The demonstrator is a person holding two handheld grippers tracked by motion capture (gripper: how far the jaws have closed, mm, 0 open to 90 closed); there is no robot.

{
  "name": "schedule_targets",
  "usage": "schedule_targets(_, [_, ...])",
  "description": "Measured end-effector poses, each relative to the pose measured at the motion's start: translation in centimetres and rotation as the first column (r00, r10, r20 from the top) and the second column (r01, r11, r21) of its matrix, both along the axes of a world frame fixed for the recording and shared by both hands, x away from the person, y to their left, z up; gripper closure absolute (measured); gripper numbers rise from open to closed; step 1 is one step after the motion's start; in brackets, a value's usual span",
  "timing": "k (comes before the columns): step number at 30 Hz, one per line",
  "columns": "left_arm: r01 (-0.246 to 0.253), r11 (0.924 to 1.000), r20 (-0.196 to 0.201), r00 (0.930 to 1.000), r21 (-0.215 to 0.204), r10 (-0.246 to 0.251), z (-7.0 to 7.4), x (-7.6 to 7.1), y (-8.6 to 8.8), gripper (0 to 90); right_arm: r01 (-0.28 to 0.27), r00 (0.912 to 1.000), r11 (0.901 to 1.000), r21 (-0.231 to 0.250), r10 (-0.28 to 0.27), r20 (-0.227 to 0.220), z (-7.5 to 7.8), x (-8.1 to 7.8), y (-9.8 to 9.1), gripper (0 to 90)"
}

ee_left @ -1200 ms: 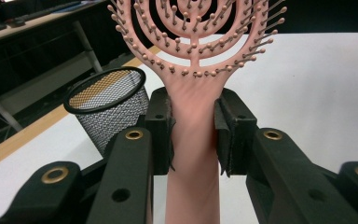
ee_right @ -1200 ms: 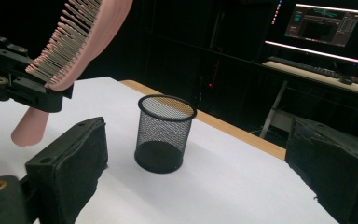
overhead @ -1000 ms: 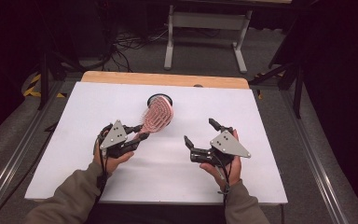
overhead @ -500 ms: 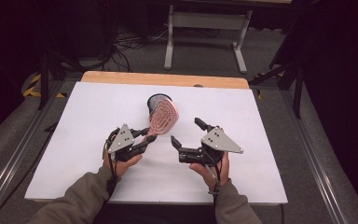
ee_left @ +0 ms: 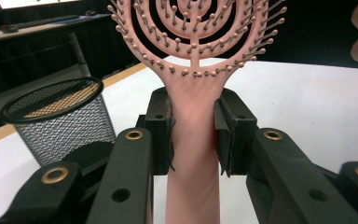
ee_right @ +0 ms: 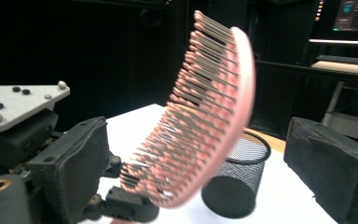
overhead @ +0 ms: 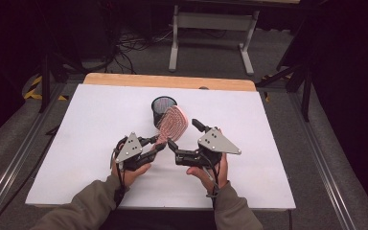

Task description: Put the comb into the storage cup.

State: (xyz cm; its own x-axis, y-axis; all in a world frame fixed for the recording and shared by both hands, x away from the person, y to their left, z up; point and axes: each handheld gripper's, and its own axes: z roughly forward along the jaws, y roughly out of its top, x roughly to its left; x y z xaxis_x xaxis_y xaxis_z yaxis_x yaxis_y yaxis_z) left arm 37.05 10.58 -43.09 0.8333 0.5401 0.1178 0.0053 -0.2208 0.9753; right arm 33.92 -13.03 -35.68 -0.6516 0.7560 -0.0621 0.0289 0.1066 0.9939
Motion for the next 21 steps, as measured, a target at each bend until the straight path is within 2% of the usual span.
schedule_targets(4, [0.004,1.0000,0.001,1.0000,-0.005,-0.004,-0.03,-0.28,-0.29,69.9,0.010,1.0000,0.9999,-0.005,-0.010,0.001,0.04,0.13,0.30,5.2])
schedule_targets(14, [0.012,0.9999,-0.001,0.9999,-0.003,-0.012,-0.34,-0.48,-0.67,69.9,0.002,1.0000,0.9994,0.034,-0.002,-0.006,0.11,0.44,0.34,7.5])
schedule_targets(16, [0.011,0.9999,-0.011,0.9999,-0.002,-0.011,-0.47,-0.48,-0.74,69.8,-0.009,1.0000,0.9995,0.031,0.009,-0.001,0.15,0.35,0.51,11.2])
schedule_targets(19, [0.012,0.9999,-0.014,0.9998,0.005,-0.012,-0.58,-0.45,-0.82,69.8,-0.028,0.9994,0.9986,0.045,0.029,-0.016,-0.03,0.42,0.74,16.1])
schedule_targets(21, [0.011,0.9999,-0.012,0.9999,0.004,-0.011,-0.65,-0.47,-0.87,69.8,-0.038,0.9989,0.9979,0.052,0.039,-0.025,-0.15,0.46,0.72,22.6])
